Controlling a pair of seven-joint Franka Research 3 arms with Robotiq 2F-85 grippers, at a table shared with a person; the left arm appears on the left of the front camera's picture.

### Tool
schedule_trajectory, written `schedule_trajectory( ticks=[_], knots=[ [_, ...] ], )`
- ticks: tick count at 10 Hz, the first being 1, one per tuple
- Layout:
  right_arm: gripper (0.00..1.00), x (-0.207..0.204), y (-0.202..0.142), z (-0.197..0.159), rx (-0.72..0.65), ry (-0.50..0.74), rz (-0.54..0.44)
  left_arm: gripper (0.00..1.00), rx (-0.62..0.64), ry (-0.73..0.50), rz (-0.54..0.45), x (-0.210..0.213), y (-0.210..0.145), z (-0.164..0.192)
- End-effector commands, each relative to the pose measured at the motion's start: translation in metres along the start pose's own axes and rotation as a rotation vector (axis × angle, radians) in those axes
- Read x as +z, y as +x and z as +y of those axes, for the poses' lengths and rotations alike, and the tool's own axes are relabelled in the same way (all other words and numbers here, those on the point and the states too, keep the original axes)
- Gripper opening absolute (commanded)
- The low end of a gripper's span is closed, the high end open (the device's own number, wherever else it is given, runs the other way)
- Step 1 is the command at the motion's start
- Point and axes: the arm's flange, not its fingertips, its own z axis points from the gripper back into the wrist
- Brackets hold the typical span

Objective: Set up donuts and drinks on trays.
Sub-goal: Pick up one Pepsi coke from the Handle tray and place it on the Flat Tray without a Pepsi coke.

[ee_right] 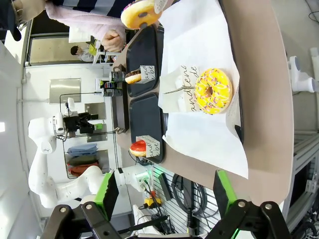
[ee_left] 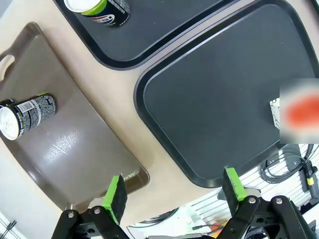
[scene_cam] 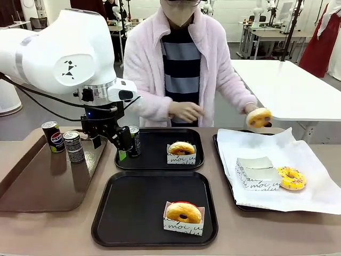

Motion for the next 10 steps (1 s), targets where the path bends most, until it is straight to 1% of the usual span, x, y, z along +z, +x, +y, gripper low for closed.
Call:
schedule_trajectory(
  ticks=[1, 2, 3, 4, 5, 6, 7, 8, 9, 10],
  knots=[
    [1.0, 0.001, 0.0, 0.0, 0.005, 0.008, -0.002, 1.0, 0.0, 0.001, 0.0, 0.0, -0.001, 0.0],
    [1.0, 0.001, 0.0, 0.0, 0.005, 0.008, -0.002, 1.0, 0.115, 0.002, -0.026, 0.0, -0.014, 0.021],
    [1.0, 0.001, 0.0, 0.0, 0.005, 0.008, -0.002, 1.0, 0.237, 0.001, -0.036, 0.011, -0.02, 0.065],
    [1.0, 0.001, 0.0, 0.0, 0.005, 0.008, -0.002, 1.0, 0.292, -0.048, -0.019, 0.02, -0.02, 0.108],
    [1.0, 0.001, 0.0, 0.0, 0.005, 0.008, -0.002, 1.0, 0.37, -0.1, -0.025, 0.015, -0.034, 0.13],
    [1.0, 0.001, 0.0, 0.0, 0.005, 0.008, -0.002, 1.0, 0.431, -0.117, -0.035, 0.009, -0.041, 0.147],
    [1.0, 0.001, 0.0, 0.0, 0.005, 0.008, -0.002, 1.0, 0.468, -0.11, -0.029, 0.01, -0.034, 0.178],
    [1.0, 0.001, 0.0, 0.0, 0.005, 0.008, -0.002, 1.0, 0.508, -0.108, -0.04, 0.005, -0.028, 0.199],
    [1.0, 0.001, 0.0, 0.0, 0.005, 0.008, -0.002, 1.0, 0.526, -0.1, -0.089, -0.003, -0.034, 0.197],
    [1.0, 0.001, 0.0, 0.0, 0.005, 0.008, -0.002, 1.0, 0.486, -0.087, -0.02, 0.01, -0.042, 0.195]
  ],
)
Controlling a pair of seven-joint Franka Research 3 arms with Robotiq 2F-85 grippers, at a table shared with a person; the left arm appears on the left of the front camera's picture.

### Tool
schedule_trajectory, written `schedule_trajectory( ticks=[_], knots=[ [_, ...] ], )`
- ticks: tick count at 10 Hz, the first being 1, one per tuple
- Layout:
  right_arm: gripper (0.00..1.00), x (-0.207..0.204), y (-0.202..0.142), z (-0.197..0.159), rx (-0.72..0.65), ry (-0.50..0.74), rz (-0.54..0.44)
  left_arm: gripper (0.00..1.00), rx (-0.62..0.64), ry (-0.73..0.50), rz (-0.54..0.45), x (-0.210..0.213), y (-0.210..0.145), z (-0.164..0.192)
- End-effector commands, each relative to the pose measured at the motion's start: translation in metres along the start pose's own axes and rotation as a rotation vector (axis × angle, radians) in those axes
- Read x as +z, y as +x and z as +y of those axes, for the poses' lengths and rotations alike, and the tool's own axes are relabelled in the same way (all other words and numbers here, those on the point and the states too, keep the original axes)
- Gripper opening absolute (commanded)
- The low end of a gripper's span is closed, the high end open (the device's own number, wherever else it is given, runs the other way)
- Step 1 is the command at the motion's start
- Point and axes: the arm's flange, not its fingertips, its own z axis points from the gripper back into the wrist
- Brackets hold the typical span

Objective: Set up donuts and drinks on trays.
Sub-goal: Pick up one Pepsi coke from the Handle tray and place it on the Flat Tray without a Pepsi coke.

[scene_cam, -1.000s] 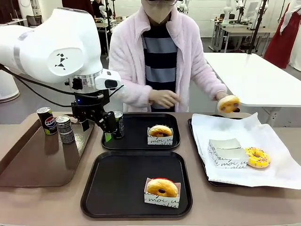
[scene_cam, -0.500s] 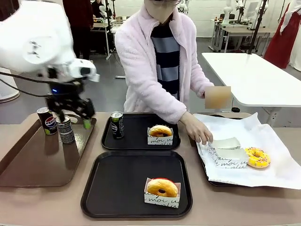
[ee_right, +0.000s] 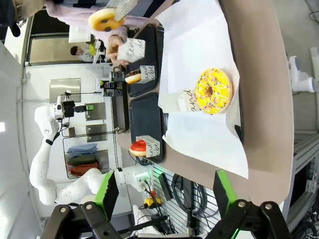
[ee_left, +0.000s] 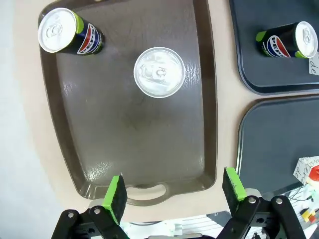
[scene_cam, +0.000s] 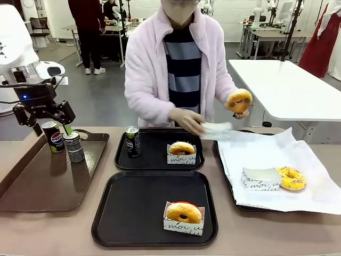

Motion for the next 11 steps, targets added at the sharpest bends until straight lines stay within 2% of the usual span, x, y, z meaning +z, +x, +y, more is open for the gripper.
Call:
schedule_trajectory(
  ticks=[1, 5, 8, 11],
  knots=[
    [1.0, 0.001, 0.0, 0.0, 0.005, 0.009, -0.002, 1.0, -0.023, 0.002, 0.017, 0.006, -0.008, -0.009],
    [1.0, 0.001, 0.0, 0.0, 0.005, 0.009, -0.002, 1.0, -0.02, 0.006, 0.012, 0.003, -0.005, -0.009],
    [1.0, 0.001, 0.0, 0.0, 0.005, 0.009, -0.002, 1.0, 0.003, 0.04, -0.012, -0.024, 0.048, -0.005],
    [1.0, 0.001, 0.0, 0.0, 0.005, 0.009, -0.002, 1.0, 0.099, 0.098, -0.053, -0.042, 0.078, -0.001]
  ],
)
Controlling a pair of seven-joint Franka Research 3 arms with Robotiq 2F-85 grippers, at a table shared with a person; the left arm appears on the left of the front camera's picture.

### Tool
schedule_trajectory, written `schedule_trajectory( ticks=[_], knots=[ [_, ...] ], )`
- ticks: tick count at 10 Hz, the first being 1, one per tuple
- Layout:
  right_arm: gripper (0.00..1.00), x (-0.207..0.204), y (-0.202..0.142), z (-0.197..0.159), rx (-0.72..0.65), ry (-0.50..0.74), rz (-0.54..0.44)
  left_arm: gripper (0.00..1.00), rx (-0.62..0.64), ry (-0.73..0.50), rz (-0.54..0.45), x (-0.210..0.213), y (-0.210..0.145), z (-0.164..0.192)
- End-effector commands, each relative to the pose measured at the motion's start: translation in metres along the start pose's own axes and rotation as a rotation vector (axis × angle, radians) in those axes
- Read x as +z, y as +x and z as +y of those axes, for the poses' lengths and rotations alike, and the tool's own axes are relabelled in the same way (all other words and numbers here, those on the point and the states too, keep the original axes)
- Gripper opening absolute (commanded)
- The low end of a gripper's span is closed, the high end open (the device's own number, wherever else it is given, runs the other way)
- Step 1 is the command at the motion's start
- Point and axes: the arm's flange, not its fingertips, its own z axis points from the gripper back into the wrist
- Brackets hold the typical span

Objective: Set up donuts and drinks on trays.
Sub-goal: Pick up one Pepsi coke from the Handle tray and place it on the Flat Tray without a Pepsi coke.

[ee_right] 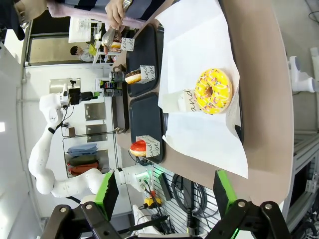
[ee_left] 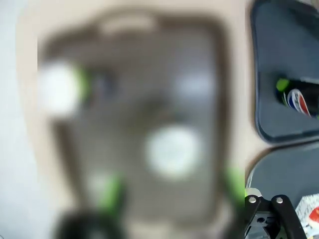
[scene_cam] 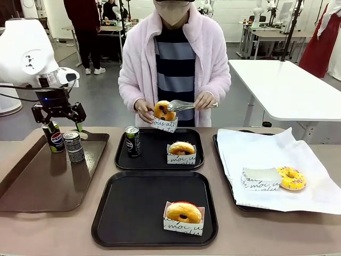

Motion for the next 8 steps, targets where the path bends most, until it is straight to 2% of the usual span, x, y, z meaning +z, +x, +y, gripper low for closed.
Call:
schedule_trajectory(
  ticks=[1, 5, 8],
  knots=[
    [1.0, 0.001, 0.0, 0.0, 0.005, 0.009, -0.002, 1.0, 0.04, 0.04, -0.003, -0.009, 0.018, -0.003],
    [1.0, 0.001, 0.0, 0.0, 0.005, 0.009, -0.002, 1.0, 0.0, -0.034, 0.053, -0.03, 0.025, -0.008],
    [1.0, 0.001, 0.0, 0.0, 0.005, 0.009, -0.002, 1.0, -0.001, -0.014, 0.08, -0.044, 0.023, -0.006]
  ],
)
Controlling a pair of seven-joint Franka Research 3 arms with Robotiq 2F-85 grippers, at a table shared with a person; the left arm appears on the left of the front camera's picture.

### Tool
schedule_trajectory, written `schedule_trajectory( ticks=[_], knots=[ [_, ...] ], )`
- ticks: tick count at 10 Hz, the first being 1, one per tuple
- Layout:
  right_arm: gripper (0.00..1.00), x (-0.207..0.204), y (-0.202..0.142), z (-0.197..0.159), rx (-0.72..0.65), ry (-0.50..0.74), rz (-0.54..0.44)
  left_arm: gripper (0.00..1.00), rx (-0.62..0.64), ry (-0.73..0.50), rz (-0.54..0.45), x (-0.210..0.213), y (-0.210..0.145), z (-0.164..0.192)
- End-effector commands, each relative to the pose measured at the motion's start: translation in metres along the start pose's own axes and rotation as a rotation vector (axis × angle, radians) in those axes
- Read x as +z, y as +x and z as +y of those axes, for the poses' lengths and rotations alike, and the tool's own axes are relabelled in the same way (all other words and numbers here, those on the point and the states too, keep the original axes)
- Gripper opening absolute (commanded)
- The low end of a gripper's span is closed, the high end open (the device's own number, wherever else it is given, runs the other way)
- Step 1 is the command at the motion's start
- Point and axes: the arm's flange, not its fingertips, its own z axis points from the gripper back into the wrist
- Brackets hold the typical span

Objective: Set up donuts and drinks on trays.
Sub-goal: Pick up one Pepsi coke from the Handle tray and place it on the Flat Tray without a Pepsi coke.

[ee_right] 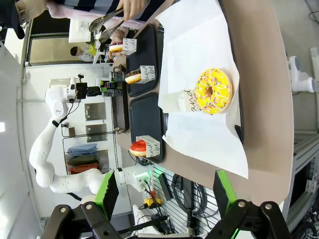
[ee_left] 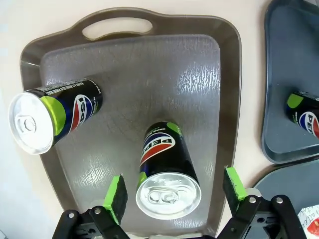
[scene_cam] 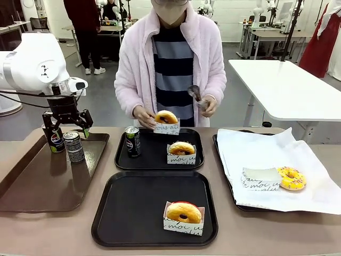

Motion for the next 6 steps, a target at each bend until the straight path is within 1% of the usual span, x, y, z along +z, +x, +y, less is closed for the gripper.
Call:
schedule_trajectory(
  ticks=[1, 5, 6],
  knots=[
    [1.0, 0.0007, 0.0001, -0.0003, 0.005, 0.009, -0.002, 1.0, -0.008, -0.003, 0.027, -0.0068, 0.0033, 0.0029],
    [1.0, 0.0007, 0.0001, -0.0003, 0.005, 0.009, -0.002, 1.0, -0.024, -0.006, 0.051, -0.0159, 0.0029, 0.0036],
    [1.0, 0.0007, 0.0001, -0.0003, 0.005, 0.009, -0.002, 0.66, -0.039, -0.008, 0.04, -0.016, 0.0009, 0.0037]
  ],
)
